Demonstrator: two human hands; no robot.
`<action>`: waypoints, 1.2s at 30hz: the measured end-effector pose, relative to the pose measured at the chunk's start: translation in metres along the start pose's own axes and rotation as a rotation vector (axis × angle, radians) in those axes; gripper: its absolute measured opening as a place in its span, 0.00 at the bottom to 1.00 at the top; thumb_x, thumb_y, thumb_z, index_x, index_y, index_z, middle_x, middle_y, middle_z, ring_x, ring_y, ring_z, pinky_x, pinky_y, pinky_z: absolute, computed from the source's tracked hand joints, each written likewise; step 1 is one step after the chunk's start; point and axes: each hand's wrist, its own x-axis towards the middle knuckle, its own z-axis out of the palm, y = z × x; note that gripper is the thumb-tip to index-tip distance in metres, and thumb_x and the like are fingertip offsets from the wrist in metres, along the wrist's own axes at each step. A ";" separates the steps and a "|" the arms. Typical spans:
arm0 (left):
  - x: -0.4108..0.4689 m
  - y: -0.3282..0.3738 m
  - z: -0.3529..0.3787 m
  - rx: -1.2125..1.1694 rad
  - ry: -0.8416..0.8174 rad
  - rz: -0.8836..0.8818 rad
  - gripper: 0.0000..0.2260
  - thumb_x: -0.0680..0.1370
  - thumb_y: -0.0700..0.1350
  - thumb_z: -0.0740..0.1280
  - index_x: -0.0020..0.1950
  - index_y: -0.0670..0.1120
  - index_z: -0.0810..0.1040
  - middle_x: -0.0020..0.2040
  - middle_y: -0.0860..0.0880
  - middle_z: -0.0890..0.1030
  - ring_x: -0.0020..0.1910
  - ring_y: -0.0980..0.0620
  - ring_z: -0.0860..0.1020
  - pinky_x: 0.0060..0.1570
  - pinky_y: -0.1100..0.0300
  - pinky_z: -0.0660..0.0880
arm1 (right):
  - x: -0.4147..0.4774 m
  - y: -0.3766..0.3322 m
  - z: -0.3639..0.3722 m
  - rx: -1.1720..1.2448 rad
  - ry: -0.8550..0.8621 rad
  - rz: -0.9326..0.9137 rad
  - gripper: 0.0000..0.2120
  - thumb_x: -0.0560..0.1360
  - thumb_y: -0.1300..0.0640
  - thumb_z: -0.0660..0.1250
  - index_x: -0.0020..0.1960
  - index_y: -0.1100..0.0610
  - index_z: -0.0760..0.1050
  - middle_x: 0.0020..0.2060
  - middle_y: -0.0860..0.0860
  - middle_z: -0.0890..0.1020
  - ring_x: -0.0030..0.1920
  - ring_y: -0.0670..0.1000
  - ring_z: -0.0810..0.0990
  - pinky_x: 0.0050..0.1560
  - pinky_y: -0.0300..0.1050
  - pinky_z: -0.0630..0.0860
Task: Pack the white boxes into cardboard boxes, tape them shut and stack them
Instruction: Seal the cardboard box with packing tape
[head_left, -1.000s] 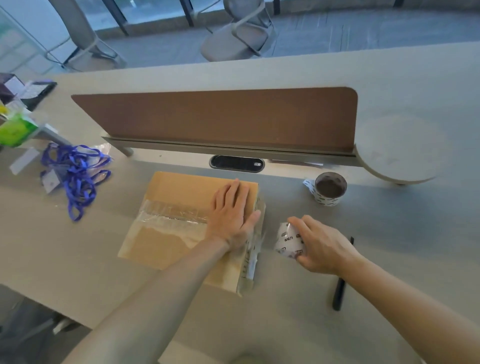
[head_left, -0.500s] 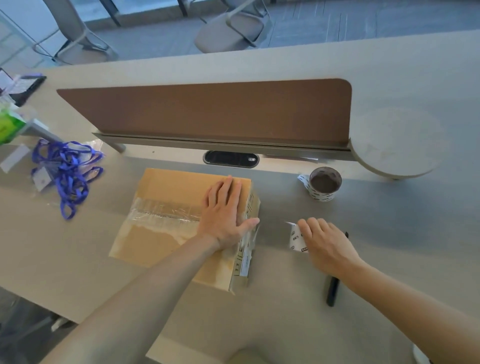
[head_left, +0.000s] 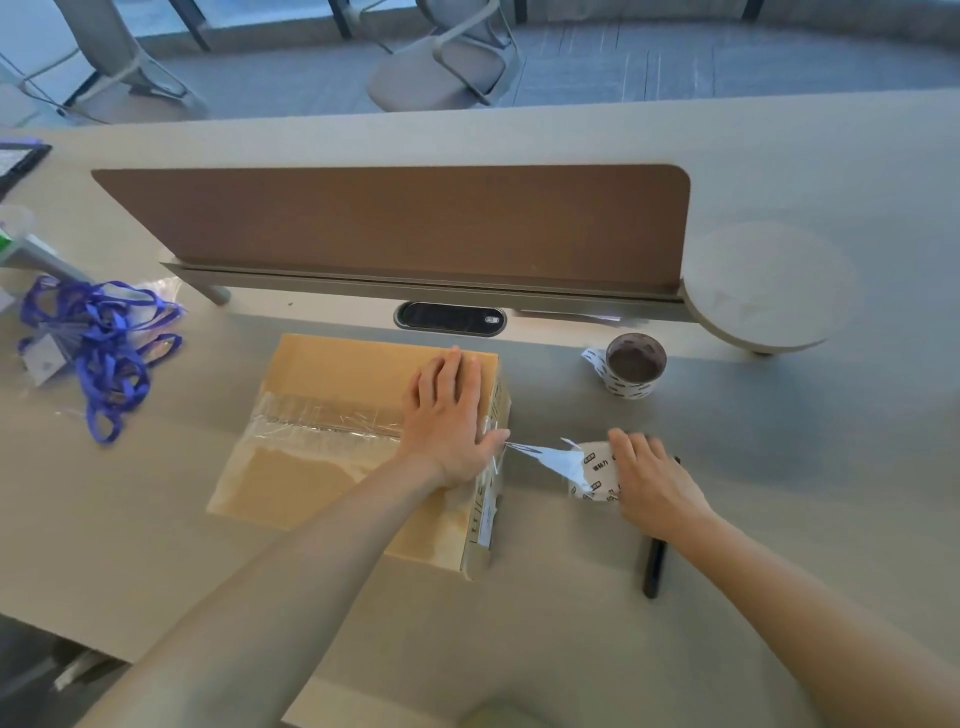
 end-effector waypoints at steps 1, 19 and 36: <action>0.000 0.000 0.000 -0.006 -0.002 0.005 0.43 0.77 0.68 0.56 0.81 0.46 0.40 0.81 0.45 0.40 0.79 0.42 0.38 0.77 0.43 0.40 | 0.000 0.000 0.000 0.008 -0.001 0.035 0.30 0.74 0.57 0.65 0.73 0.56 0.56 0.63 0.53 0.70 0.62 0.56 0.68 0.59 0.47 0.71; 0.003 -0.008 -0.016 0.002 -0.242 0.096 0.55 0.72 0.73 0.60 0.79 0.45 0.30 0.78 0.42 0.29 0.77 0.39 0.29 0.75 0.40 0.36 | -0.054 -0.038 0.022 0.135 0.096 0.547 0.35 0.75 0.48 0.63 0.75 0.57 0.52 0.65 0.57 0.66 0.65 0.61 0.66 0.65 0.53 0.67; 0.033 0.071 -0.018 0.456 -0.353 0.526 0.27 0.66 0.69 0.74 0.48 0.48 0.75 0.47 0.49 0.78 0.49 0.46 0.74 0.52 0.51 0.69 | -0.080 -0.052 0.053 0.736 0.120 0.941 0.06 0.70 0.56 0.68 0.39 0.59 0.74 0.36 0.56 0.82 0.35 0.54 0.82 0.32 0.43 0.76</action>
